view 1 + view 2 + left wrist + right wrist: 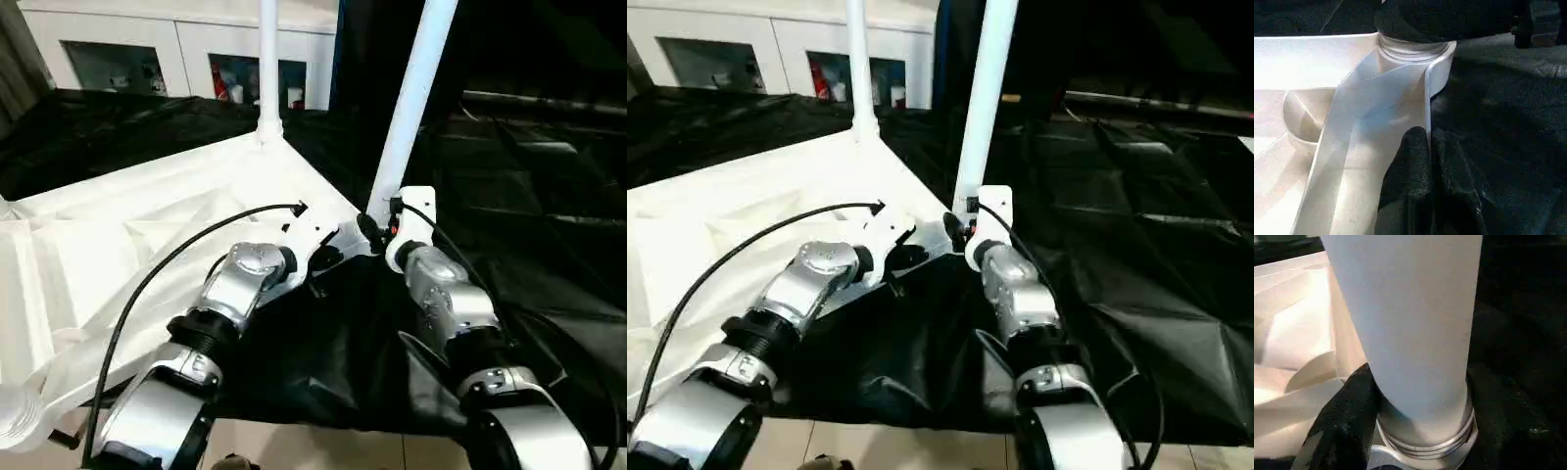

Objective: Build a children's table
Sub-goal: Rotate leg to tighten

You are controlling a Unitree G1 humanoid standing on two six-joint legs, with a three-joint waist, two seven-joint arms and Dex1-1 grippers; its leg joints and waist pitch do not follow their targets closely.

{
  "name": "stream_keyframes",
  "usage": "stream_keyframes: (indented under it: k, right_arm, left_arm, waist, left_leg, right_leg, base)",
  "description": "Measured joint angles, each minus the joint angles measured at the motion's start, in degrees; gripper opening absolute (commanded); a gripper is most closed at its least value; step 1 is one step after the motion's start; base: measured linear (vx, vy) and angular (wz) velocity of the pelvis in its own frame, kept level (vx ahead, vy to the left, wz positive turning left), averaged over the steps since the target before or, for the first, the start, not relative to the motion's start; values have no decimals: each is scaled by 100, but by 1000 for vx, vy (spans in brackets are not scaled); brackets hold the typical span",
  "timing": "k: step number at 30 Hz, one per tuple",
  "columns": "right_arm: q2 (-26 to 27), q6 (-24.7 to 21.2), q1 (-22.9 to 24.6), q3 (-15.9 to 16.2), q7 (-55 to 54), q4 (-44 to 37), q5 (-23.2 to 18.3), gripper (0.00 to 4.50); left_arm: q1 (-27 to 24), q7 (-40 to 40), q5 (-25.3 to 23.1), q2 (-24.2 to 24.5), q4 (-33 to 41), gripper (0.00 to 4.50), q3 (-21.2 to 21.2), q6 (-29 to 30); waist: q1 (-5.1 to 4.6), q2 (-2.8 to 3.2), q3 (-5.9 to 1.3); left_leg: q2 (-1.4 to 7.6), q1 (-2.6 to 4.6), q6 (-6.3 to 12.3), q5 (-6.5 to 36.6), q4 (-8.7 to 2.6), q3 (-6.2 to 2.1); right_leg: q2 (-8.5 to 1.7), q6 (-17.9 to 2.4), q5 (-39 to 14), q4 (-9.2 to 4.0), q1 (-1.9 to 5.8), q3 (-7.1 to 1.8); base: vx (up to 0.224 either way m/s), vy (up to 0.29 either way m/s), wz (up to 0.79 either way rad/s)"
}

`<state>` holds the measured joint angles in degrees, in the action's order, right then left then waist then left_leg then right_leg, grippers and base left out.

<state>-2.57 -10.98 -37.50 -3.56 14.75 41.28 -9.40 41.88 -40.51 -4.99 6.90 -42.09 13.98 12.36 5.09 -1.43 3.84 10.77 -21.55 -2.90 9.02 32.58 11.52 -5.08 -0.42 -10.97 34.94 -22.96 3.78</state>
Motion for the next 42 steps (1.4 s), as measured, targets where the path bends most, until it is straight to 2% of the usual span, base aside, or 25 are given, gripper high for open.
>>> stream_keyframes:
  k: [1, 5, 8, 16, 23, 25, 33, 42]
  right_arm:
    - [-23, 12, 2, 22, 103, -3, 2, 325]
    - [-601, -5, 136, 461, 1101, -244, 94, 360]
    - [-1137, 18, 262, 888, 2104, -709, 151, 360]
    - [-2411, -11, 848, 1506, 4467, -1866, 34, 360]
    - [-2367, -149, 865, 1613, 4717, -1908, 25, 360]
    - [-2325, -184, 865, 1644, 4698, -1906, 30, 333]
    - [-2268, -121, 849, 1698, 4644, -1829, 114, 276]
    - [-2134, -85, 851, 1682, 4521, -1803, 154, 265]
  left_arm:
    - [0, -40, 0, 39, -3, 0, -6, -28]
    - [-30, -436, 34, 295, 33, 0, -11, -252]
    - [-94, -843, 80, 562, 90, 0, -2, -441]
    - [-545, -2428, 488, 1304, 653, 0, 50, -668]
    - [-746, -3025, 607, 1509, 990, 0, 86, -548]
    - [-753, -3070, 632, 1519, 1013, 0, 101, -528]
    - [-774, -3069, 633, 1520, 1041, 0, 100, -516]
    - [-792, -3066, 638, 1557, 1042, 0, 59, -474]
  waist:
    - [0, 1, 0]
    - [6, 0, 1]
    - [7, -1, 1]
    - [51, -8, 6]
    - [73, -12, 10]
    - [92, -12, 10]
    - [102, -13, 10]
    - [66, -14, 11]
  left_leg:
    - [0, -1, 0, 0, -2, 0]
    - [3, -31, 1, 0, -2, -1]
    - [5, -42, 2, 0, -2, -1]
    - [13, -44, 4, 2, -1, -1]
    - [12, -45, 3, 1, 7, 0]
    - [13, -45, 3, 1, 6, 0]
    - [13, -44, 3, 1, 6, 1]
    - [13, -40, 2, 0, 12, 0]
  right_leg:
    - [1, 0, 0, 0, -3, 0]
    - [2, 1, -1, -2, -21, 7]
    - [2, 1, -1, -3, -29, 9]
    - [5, 5, -5, -4, -30, 13]
    - [4, 3, -3, 1, -31, 11]
    - [4, 3, -3, 1, -31, 12]
    - [4, 3, -3, 2, -31, 11]
    - [4, 1, -2, 8, -30, 10]
  base:
    - [0, 0, 0]
    - [0, 0, 0]
    - [0, 0, 0]
    - [0, 0, 0]
    - [0, 0, 0]
    - [0, 0, 0]
    - [0, 0, 0]
    - [0, 0, 0]
